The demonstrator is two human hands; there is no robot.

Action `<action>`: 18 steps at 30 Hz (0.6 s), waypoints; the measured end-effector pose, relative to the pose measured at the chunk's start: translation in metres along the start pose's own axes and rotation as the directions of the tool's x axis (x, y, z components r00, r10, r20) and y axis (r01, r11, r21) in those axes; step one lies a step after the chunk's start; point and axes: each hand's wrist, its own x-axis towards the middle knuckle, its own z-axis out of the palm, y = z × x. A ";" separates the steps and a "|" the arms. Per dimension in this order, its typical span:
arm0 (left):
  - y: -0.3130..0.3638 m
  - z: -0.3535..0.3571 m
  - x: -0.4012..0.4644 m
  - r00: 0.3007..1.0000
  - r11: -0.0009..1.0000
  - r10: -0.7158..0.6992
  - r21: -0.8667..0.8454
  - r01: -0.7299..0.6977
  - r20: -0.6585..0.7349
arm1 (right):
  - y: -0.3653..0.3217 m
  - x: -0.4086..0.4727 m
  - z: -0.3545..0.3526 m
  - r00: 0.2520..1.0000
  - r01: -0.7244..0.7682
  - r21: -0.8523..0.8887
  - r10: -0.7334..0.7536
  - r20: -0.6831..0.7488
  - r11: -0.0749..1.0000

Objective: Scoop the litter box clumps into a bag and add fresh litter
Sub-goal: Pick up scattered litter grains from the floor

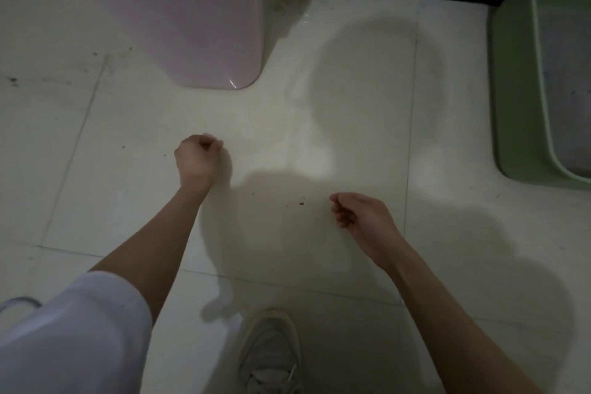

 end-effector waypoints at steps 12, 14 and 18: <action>-0.028 -0.011 -0.059 0.895 0.554 -0.149 -0.714 0.428 0.420 | 0.023 0.010 0.032 0.954 0.029 -0.255 -0.103 -0.280 0.966; -0.030 -0.012 -0.078 0.835 0.409 -0.166 -0.734 0.543 0.525 | 0.031 0.006 0.016 0.921 0.015 -0.318 -0.137 -0.364 0.948; -0.025 -0.001 -0.105 0.762 0.389 -0.207 -0.663 0.639 0.613 | 0.043 -0.004 -0.010 0.815 -0.035 -0.351 -0.177 -0.553 0.936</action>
